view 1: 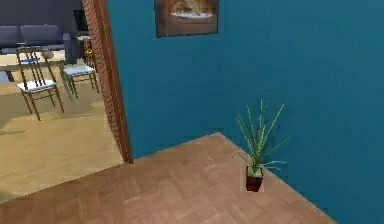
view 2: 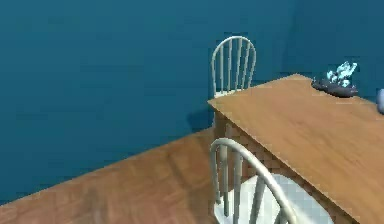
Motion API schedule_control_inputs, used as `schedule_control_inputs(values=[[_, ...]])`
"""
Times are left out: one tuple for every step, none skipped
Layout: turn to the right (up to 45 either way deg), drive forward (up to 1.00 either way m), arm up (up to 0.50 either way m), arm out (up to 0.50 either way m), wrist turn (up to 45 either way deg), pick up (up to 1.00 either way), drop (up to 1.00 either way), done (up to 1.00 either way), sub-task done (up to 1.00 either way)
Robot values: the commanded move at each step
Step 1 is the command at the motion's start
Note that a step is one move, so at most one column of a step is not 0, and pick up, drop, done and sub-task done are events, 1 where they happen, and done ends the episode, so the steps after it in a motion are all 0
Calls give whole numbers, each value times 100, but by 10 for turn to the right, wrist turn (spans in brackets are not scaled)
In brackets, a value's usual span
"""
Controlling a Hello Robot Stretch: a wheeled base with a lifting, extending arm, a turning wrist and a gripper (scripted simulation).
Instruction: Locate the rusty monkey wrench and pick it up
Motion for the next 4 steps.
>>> schedule_control_inputs(values=[[-330,0,0,0,0,0,0,0,0],[0,100,0,0,0,0,0,0,0],[-30,0,0,0,0,0,0,0,0],[-300,0,0,0,0,0,0,0,0]])
